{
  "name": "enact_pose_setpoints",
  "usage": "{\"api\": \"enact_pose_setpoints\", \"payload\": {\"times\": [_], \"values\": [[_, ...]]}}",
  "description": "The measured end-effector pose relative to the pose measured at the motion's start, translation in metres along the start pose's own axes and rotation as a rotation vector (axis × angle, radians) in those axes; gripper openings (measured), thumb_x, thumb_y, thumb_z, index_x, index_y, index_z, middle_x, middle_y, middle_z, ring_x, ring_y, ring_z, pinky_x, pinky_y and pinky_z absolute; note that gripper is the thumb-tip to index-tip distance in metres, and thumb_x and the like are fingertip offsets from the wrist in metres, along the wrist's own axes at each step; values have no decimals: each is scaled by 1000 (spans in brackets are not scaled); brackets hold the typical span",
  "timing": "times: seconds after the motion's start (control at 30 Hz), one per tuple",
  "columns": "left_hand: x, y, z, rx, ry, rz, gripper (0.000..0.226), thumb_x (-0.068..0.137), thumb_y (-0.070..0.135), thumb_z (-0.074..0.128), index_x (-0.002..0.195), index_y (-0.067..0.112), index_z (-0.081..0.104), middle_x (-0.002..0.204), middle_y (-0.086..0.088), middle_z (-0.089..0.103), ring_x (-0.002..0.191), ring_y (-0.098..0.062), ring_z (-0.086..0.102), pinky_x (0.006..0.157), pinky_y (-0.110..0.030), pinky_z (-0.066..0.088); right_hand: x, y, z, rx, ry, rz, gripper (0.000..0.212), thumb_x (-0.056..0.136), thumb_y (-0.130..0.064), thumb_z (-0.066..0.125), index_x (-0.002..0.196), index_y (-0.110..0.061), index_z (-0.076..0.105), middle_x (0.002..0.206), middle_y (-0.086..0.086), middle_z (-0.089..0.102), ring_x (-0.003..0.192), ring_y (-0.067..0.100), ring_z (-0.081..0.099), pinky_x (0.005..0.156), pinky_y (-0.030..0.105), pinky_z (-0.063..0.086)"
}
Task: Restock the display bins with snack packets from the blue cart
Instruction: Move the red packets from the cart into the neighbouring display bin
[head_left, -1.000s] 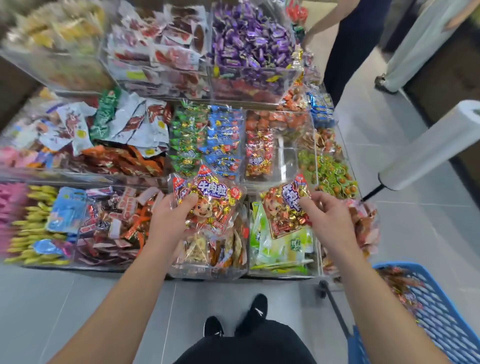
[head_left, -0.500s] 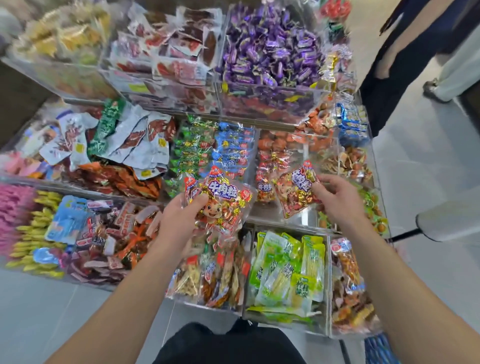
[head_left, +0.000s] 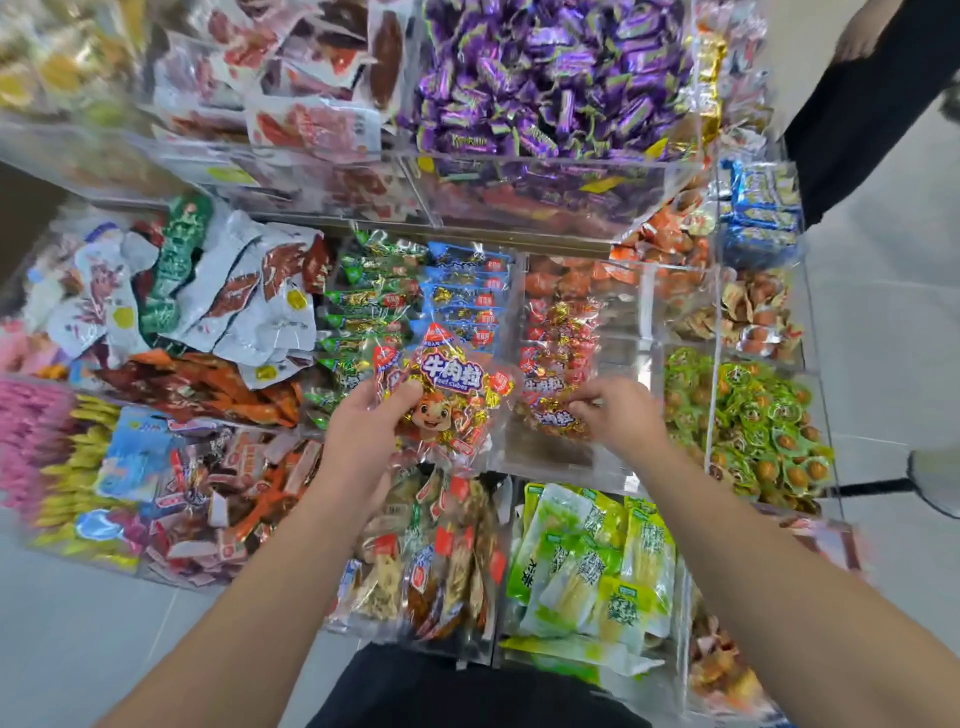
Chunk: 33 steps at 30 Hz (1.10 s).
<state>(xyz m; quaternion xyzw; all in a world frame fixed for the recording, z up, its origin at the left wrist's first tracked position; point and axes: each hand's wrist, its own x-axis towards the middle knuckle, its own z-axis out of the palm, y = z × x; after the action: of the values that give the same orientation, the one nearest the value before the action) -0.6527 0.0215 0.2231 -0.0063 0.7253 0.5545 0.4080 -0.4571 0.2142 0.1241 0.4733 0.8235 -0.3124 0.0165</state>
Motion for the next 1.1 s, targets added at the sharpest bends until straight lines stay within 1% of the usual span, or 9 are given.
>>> {"api": "enact_pose_setpoints", "payload": {"times": [0.1, 0.27, 0.33, 0.43, 0.6, 0.83, 0.93, 1.0, 1.1], "values": [[9, 4, 2, -2, 9, -3, 77, 89, 33, 73, 153, 13, 36, 151, -8, 50, 120, -24, 58, 92, -45, 51, 7, 1, 23, 124, 41, 87, 9, 87, -31, 73, 96, -30, 76, 81, -7, 68, 79, 17, 63, 61, 23, 40], [17, 6, 6, -54, 20, -52, 77, 88, 31, 73, 153, 20, 36, 148, 0, 50, 126, -21, 53, 104, -53, 47, 9, 11, 50, 531, 131, 351, 42, 78, -21, 83, 107, -17, 53, 85, -10, 57, 82, 17, 58, 64, 20, 39], [18, 7, 7, -62, 22, -61, 73, 89, 29, 73, 152, 21, 37, 139, 6, 55, 119, -17, 56, 87, -42, 53, 13, 11, 54, 520, 56, 396, 46, 75, -24, 86, 102, -18, 50, 80, -12, 54, 77, 15, 55, 54, 16, 33], [17, 7, 6, -72, 7, -88, 79, 88, 30, 73, 155, 22, 33, 150, 4, 47, 122, -17, 48, 73, -33, 46, 22, 13, 61, 442, -40, 433, 46, 73, -32, 86, 105, -18, 56, 88, -6, 61, 81, 17, 56, 64, 25, 38], [18, 7, 1, -94, -55, -78, 100, 63, 44, 77, 153, 24, 38, 156, 1, 43, 142, -23, 40, 115, -54, 33, 30, 14, 70, 465, 16, 487, 35, 74, -34, 85, 96, -24, 59, 79, -11, 60, 80, 18, 57, 68, 26, 38], [19, 5, 3, -119, -43, -81, 67, 63, 42, 77, 126, 24, 61, 123, 3, 72, 129, -25, 56, 112, -59, 37, 38, 4, 77, 604, 150, 569, 38, 72, -28, 86, 79, -28, 49, 80, -8, 59, 71, 14, 54, 54, 24, 35], [19, 5, 2, -129, -46, -78, 53, 66, 41, 77, 117, 30, 64, 117, 5, 74, 128, -23, 57, 109, -55, 40, 39, 2, 80, 677, 135, 629, 32, 76, -27, 84, 93, -22, 57, 91, 0, 64, 84, 21, 59, 69, 30, 48], [19, 5, 2, -128, -53, -62, 59, 70, 40, 77, 125, 27, 61, 123, 4, 72, 130, -23, 56, 108, -53, 41, 39, 4, 80, 655, 89, 638, 36, 80, -29, 81, 107, -17, 60, 95, 1, 64, 90, 23, 59, 76, 32, 47], [18, 5, 2, -166, -73, -52, 76, 71, 40, 76, 141, 20, 52, 135, 0, 64, 135, -26, 51, 111, -54, 37, 38, 9, 74, 614, 19, 576, 24, 81, -29, 80, 95, -27, 60, 80, -8, 59, 83, 20, 56, 73, 28, 41]]}}
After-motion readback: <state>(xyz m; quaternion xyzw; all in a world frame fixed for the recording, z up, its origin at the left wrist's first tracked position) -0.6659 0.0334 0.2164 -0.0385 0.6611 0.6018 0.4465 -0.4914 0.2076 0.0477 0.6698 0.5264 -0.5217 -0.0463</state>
